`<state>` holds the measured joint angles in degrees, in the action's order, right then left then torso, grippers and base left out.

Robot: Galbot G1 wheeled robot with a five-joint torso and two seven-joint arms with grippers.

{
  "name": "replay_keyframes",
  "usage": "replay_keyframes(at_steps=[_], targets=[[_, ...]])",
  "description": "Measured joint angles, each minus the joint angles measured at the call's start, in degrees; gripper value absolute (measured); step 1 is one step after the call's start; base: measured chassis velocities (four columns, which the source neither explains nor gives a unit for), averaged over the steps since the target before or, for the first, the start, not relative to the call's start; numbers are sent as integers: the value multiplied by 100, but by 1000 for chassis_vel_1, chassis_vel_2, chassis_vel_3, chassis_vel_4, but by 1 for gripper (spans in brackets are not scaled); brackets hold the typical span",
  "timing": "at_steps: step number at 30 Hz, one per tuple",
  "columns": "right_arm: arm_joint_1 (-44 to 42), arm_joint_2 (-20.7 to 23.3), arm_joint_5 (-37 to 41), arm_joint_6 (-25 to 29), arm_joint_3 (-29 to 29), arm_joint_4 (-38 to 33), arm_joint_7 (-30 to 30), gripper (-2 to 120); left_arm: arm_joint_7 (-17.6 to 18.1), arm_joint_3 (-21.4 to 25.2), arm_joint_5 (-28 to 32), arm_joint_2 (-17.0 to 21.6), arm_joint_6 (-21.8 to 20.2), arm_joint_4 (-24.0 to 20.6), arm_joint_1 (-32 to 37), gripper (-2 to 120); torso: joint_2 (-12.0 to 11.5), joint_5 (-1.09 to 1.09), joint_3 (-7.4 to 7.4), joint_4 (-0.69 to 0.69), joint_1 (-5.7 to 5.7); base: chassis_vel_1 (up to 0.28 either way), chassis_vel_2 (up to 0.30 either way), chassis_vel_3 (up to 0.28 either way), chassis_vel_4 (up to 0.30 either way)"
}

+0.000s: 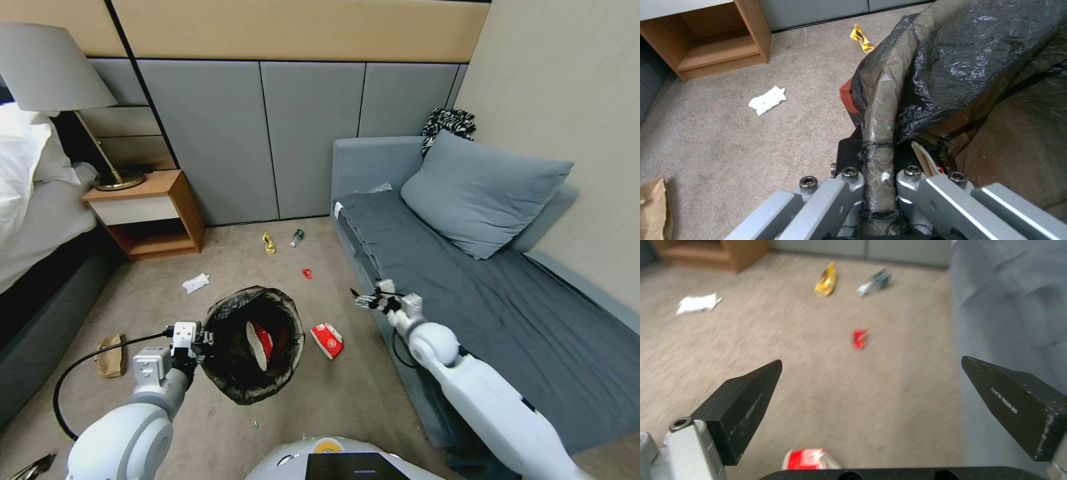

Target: Pick up the trash bin, then pick up the garbage from the floor and place it into the trash bin.

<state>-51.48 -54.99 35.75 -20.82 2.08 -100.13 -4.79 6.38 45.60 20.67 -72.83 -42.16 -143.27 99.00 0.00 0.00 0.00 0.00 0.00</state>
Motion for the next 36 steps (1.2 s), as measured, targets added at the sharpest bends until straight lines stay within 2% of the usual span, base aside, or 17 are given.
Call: replay_keyframes(at_steps=[8,16,26,36], targets=[[522,-185,17,-34,524,691,59,100,2,-1,-3,-22,0,1,-11,1,0,-1,0,0,0,0,0,0,0],[1185,-818,164,-334,1229,1824,-26,100,2,-5,-9,-52,0,3,-22,1,0,-1,0,2,0,0,0,0,0],[1394,-1208,410,-570,1370,2571,182,100,2,-2,-13,-52,0,3,-44,1,0,-2,0,0,0,0,0,0,0],[1627,-1795,382,-594,1465,3704,331,100,6,-12,-19,-42,1,3,-69,1,0,-1,0,0,0,0,0,0,0]])
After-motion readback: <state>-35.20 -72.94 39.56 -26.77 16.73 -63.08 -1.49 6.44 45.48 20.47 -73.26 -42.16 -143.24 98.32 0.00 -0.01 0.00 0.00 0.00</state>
